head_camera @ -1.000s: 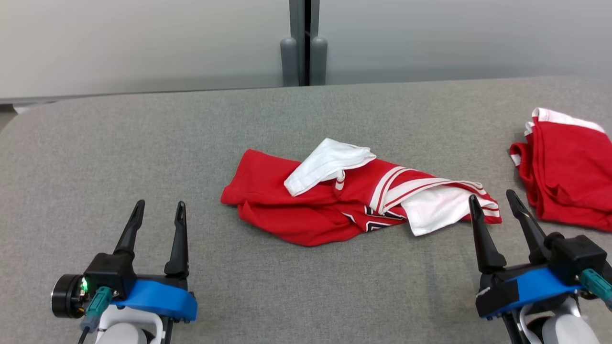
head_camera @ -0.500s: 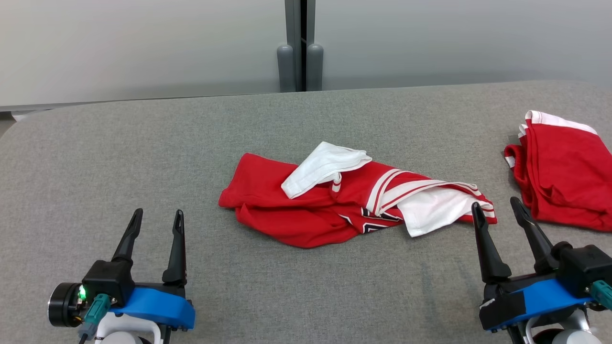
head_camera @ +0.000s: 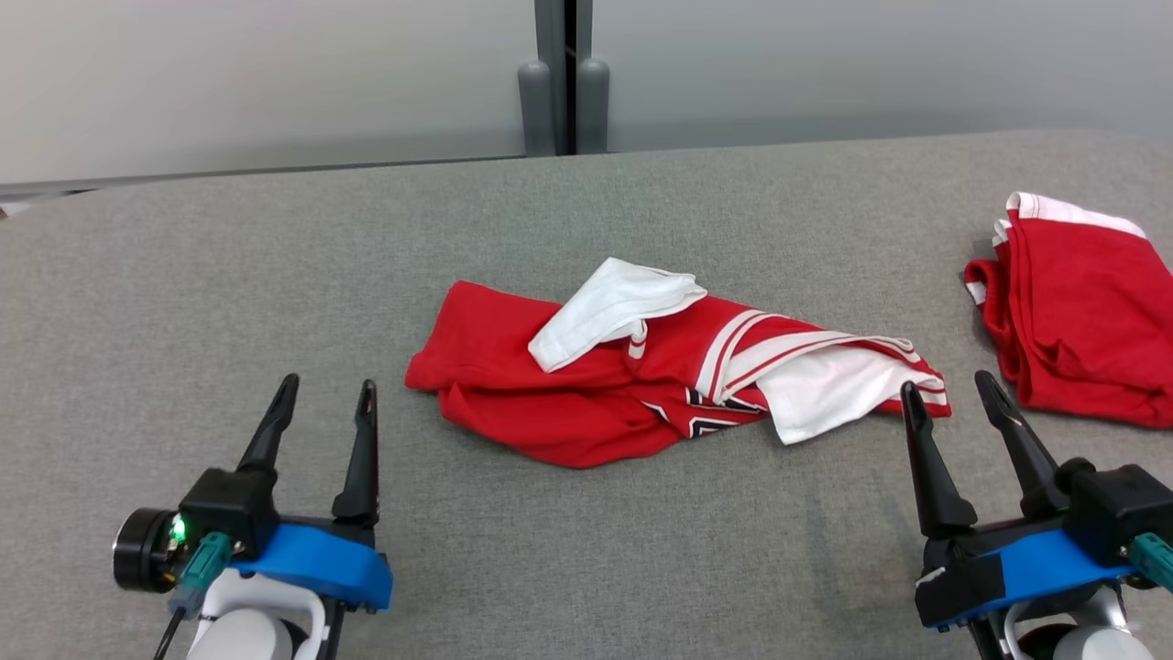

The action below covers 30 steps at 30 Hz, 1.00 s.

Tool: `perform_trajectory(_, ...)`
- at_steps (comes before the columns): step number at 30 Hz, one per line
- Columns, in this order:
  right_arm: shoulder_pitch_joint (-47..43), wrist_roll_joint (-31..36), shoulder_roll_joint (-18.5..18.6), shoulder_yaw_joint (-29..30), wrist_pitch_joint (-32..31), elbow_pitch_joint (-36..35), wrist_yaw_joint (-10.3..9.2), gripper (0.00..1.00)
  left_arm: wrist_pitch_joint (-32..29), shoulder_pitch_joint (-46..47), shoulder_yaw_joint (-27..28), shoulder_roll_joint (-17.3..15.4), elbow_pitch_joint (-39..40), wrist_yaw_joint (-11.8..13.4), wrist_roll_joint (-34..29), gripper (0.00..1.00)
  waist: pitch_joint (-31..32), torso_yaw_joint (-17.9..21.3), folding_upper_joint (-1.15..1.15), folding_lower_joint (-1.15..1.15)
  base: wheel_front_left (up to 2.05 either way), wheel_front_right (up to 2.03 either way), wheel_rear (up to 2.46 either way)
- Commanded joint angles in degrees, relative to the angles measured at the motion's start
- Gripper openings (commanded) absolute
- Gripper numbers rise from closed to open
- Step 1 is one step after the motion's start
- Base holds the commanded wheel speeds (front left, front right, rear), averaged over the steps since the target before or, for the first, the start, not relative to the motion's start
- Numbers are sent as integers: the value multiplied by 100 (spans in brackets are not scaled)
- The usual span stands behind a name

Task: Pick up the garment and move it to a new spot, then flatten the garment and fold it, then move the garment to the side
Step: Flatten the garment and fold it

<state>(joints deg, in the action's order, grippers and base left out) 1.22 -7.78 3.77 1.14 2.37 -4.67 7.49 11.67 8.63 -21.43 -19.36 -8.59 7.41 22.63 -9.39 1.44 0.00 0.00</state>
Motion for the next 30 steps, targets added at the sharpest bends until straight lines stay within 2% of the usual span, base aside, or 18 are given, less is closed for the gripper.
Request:
perform_trajectory(1, 99, -24, -1, -16, 16, -8, 0, 100, -109, 177, -77, 35, -37, -100, 27, 100, -103, 18, 0, 0, 0, 0, 0)
perform_trajectory(6, 217, -36, -1, -59, 14, -6, 0, 100, -604, 469, -361, 161, -289, -338, 134, 100, -388, 105, 0, 0, 0, 0, 0)
perform_trajectory(11, 301, -90, -13, -95, 59, 56, 0, 100, -953, 672, -473, 279, -682, -445, 275, 100, -558, 189, 0, 0, 0, 0, 0)
perform_trajectory(17, 396, -135, -18, -119, 123, 159, 0, 100, -1206, 959, -536, 424, -1189, -671, 494, 100, -669, 273, 0, 0, 0, 0, 0)
perform_trajectory(18, 406, -140, -18, -115, 132, 170, 0, 100, -1241, 1003, -559, 436, -1238, -730, 517, 81, -675, 279, 0, 0, 0, 0, 0)
perform_trajectory(19, 417, -143, -19, -111, 139, 185, 0, 100, -1264, 1045, -579, 449, -1277, -791, 566, 33, -677, 283, 0, 0, 0, 0, 0)
perform_trajectory(20, 425, -142, -20, -105, 139, 198, 0, 100, -1302, 1077, -589, 459, -1315, -837, 601, 0, -678, 287, 0, 0, 0, 0, 0)
perform_trajectory(24, 410, -149, -26, -76, 160, 239, 0, 100, -1148, 1188, -565, 398, -1254, -913, 571, 0, -634, 286, 0, 0, 0, 0, 0)
perform_trajectory(30, 294, -186, -36, 12, 194, 299, 0, 100, -850, 1077, -521, 154, -485, -693, 295, 0, -409, 231, 0, 0, 0, 0, 0)
